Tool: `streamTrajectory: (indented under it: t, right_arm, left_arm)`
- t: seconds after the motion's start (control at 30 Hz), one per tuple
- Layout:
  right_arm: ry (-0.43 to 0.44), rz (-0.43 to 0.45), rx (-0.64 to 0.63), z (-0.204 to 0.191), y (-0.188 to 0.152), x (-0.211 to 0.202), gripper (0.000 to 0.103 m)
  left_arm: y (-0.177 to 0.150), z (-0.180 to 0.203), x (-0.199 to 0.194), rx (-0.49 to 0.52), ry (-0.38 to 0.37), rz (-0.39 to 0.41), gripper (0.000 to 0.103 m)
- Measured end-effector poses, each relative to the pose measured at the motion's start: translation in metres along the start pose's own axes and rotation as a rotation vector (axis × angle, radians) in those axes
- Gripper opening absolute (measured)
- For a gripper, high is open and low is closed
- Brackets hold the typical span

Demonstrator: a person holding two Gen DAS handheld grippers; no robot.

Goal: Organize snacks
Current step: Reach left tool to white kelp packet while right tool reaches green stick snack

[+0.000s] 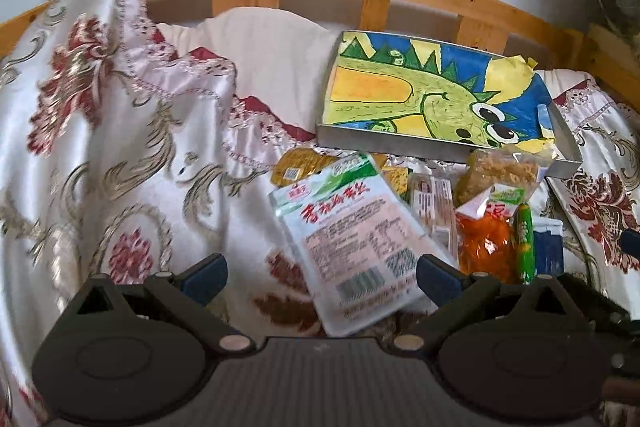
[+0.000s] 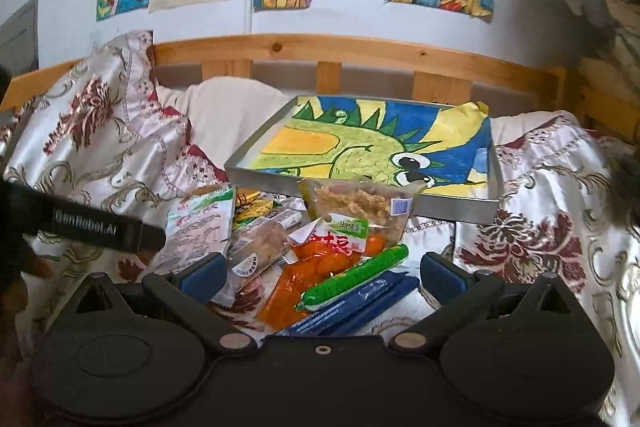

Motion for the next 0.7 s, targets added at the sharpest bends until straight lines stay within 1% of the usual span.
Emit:
streamTrajectory:
  t: [0.1, 0.2, 0.4, 0.5, 0.6, 0.7]
  right_arm:
    - [0.013, -0.016, -0.008, -0.001, 0.004, 0.017, 0.102]
    - [0.039, -0.045, 0.001, -0.002, 0.007, 0.036, 0.102]
    - [0.057, -0.131, 0.09, 0.003, 0.005, 0.072, 0.102]
    - [0.056, -0.146, 0.098, 0.005, 0.001, 0.081, 0.101]
    - [0.047, -0.153, 0.098, 0.007, -0.002, 0.086, 0.098]
    - [0.041, -0.148, 0.102, 0.01, -0.004, 0.087, 0.097]
  left_arm:
    - [0.008, 0.0, 0.014, -0.012, -0.009, -0.033, 0.103]
    - [0.013, -0.001, 0.027, -0.044, -0.029, -0.059, 0.102]
    - [0.019, -0.005, 0.049, -0.138, -0.071, -0.102, 0.102]
    - [0.025, -0.004, 0.058, -0.166, -0.093, -0.106, 0.102]
    - [0.033, -0.003, 0.069, -0.178, -0.093, -0.118, 0.102]
    - [0.041, -0.005, 0.081, -0.185, -0.063, -0.118, 0.102]
Point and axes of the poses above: each gripper's, at about its wrist camera, not at the fingertips, and x roughly the way its jaws point, z to its right, y to its top, the point moved 6 cm from there along x, roughly the way its jaws point, and after that the axes turned 13 degrees about -y, right-handed, at the moved point
